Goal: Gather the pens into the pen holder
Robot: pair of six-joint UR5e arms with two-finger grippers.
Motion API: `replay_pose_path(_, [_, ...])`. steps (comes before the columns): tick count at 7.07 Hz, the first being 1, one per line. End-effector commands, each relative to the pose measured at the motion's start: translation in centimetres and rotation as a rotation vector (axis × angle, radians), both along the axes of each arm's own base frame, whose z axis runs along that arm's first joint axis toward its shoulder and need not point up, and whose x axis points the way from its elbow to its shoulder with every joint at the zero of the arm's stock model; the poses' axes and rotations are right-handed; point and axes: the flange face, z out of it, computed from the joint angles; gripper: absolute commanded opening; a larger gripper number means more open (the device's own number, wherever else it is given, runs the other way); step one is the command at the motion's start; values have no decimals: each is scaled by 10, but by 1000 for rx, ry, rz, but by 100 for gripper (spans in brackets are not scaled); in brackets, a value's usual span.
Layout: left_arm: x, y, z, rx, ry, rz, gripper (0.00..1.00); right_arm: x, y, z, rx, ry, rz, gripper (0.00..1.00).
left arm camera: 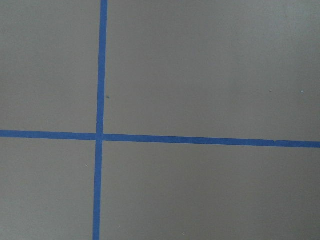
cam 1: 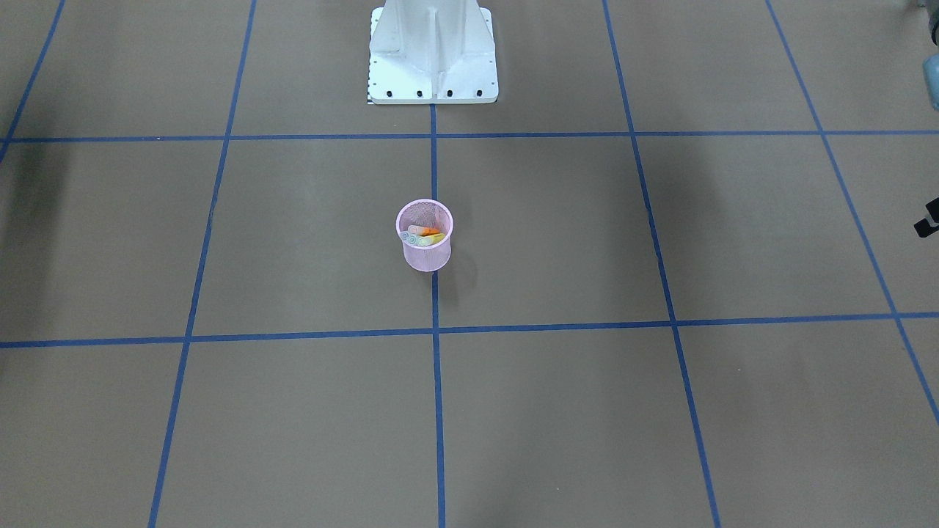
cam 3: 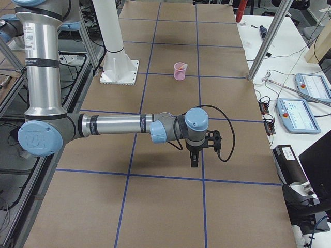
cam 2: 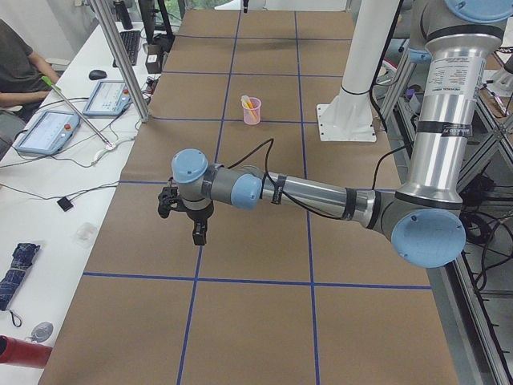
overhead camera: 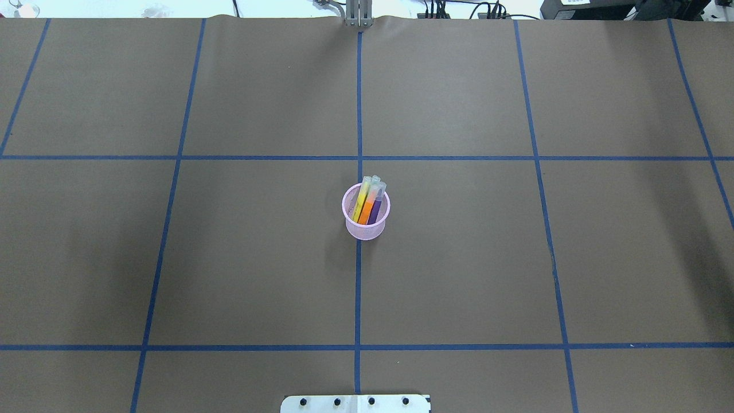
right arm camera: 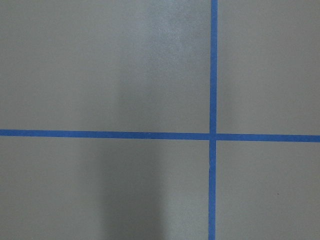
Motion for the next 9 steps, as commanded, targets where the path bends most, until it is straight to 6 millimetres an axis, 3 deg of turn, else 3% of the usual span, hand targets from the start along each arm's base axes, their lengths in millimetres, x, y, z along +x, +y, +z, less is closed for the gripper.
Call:
replay_pose_path(1, [-5, -1, 15, 18, -124, 42, 100, -2, -6, -11, 11, -21, 3, 100])
replay_pose_path(3, [-5, -1, 11, -2, -116, 44, 100, -4, -24, -35, 42, -37, 4, 100])
replay_pose_path(5, [-3, 1, 17, -21, -94, 47, 100, -3, -24, -35, 43, -43, 3, 100])
replay_pose_path(6, [2, 6, 17, -47, 0, 60, 100, -3, -20, -23, 20, -35, 4, 100])
replay_pose_path(7, [1, 31, 38, -81, 15, 63, 100, -1, -13, -9, 3, -19, 2, 100])
replay_pose_path(8, [1, 32, 31, -77, 12, 52, 100, 2, 2, 2, -12, -18, 3, 100])
replay_pose_path(9, [2, 22, 28, -73, -18, 32, 100, 16, 19, -20, 25, -42, 25, 100])
